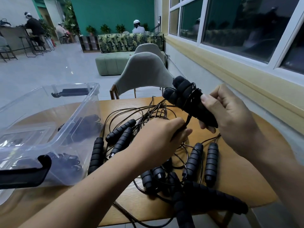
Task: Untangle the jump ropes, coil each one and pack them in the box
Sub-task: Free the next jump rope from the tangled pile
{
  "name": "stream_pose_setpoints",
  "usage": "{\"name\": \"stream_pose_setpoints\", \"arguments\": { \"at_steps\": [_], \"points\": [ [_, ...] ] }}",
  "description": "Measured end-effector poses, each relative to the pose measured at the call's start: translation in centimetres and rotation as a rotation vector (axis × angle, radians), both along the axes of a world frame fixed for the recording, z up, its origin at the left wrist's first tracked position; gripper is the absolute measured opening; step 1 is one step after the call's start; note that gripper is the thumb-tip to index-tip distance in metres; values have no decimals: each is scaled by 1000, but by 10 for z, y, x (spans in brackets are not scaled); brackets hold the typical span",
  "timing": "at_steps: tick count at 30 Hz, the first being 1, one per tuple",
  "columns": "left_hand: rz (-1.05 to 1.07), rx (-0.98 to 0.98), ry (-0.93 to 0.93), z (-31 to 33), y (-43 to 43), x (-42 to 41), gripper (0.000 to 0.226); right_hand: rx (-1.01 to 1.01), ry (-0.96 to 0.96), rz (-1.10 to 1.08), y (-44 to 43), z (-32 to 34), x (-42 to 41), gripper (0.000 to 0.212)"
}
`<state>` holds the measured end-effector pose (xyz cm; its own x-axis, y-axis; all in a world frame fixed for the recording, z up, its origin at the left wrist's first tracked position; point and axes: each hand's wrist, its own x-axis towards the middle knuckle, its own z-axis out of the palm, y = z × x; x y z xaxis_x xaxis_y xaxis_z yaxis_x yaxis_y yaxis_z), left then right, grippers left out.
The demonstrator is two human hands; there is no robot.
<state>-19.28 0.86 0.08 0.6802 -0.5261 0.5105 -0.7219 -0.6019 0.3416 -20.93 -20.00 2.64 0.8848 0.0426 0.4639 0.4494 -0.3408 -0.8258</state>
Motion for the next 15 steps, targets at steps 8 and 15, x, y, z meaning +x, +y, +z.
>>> {"name": "stream_pose_setpoints", "arguments": {
  "at_steps": [8, 15],
  "points": [
    [-47, -65, 54, 15, 14, -6, 28, -349, 39, -100, 4, -5, 4, 22],
    [-110, -3, 97, 24, 27, -2, 25, -550, 205, 38, 6, -4, 0, 26]
  ]
}}
